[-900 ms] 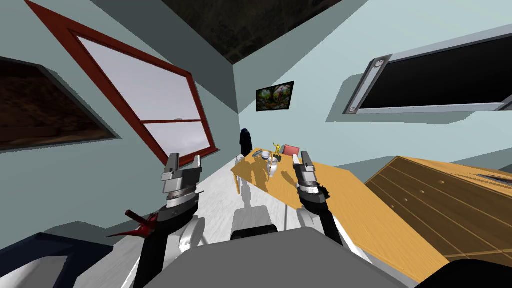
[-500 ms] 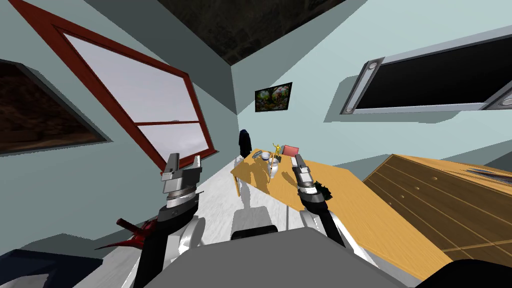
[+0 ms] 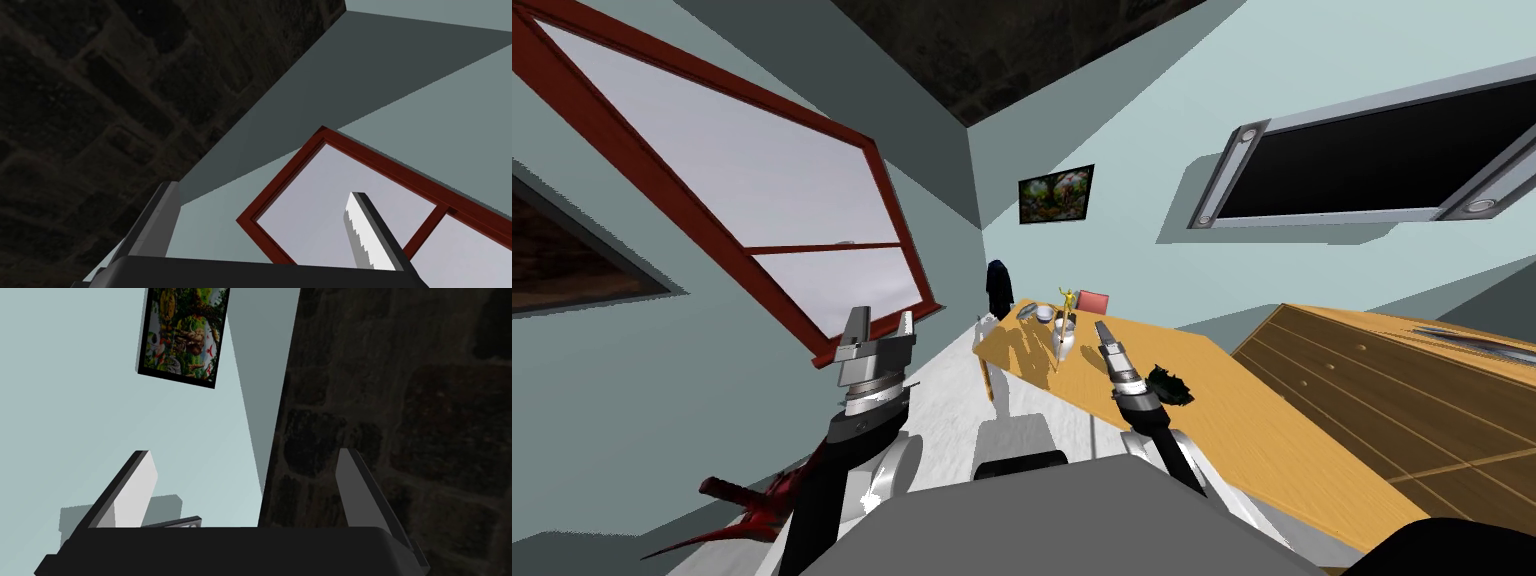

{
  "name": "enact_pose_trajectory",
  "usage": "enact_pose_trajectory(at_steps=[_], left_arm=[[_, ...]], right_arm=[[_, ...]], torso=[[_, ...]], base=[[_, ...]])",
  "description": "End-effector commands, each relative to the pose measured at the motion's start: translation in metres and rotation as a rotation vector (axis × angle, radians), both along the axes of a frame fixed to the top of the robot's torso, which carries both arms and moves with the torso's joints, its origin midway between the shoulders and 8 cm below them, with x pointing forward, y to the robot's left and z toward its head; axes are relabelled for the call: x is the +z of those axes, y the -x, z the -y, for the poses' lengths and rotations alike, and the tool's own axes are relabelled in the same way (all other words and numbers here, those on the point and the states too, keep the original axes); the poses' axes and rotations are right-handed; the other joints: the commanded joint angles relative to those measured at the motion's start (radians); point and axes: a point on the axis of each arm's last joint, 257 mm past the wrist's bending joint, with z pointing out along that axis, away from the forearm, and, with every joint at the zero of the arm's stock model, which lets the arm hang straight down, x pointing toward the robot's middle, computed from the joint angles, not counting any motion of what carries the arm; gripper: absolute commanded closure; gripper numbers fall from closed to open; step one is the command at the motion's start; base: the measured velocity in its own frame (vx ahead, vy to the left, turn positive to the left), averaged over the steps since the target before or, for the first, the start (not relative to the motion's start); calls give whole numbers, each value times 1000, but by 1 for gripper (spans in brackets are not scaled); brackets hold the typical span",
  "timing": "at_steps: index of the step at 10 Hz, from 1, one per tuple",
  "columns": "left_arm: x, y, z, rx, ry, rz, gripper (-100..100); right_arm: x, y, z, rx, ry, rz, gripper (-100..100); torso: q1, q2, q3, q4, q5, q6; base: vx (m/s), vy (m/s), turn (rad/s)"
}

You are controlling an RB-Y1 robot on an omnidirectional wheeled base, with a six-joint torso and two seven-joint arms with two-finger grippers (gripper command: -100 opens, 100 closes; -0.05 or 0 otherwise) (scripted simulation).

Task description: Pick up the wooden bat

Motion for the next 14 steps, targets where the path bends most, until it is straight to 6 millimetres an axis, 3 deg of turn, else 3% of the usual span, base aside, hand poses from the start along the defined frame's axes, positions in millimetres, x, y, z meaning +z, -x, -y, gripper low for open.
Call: enact_pose_trajectory(at_steps=[1,6,7,14], left_arm=[[0,0,0,0,0,0,0],[0,0,0,0,0,0,0],[0,0,0,0,0,0,0],[0,0,0,0,0,0,0]], right_arm=[[-20,-5,11,-30,35,-50,-100],[-81,-12,45,-138,135,-198,-100],[-104,-14,61,-186,179,-255,-100],[-180,-23,119,-365,392,-451,-100]], torso=[[0,0,0,0,0,0],[0,0,0,0,0,0],[-1,0,0,0,0,0],[-2,1,1,0,0,0]], base=[[89,123,-96],[91,127,-98],[119,199,-137],[72,131,-73]])
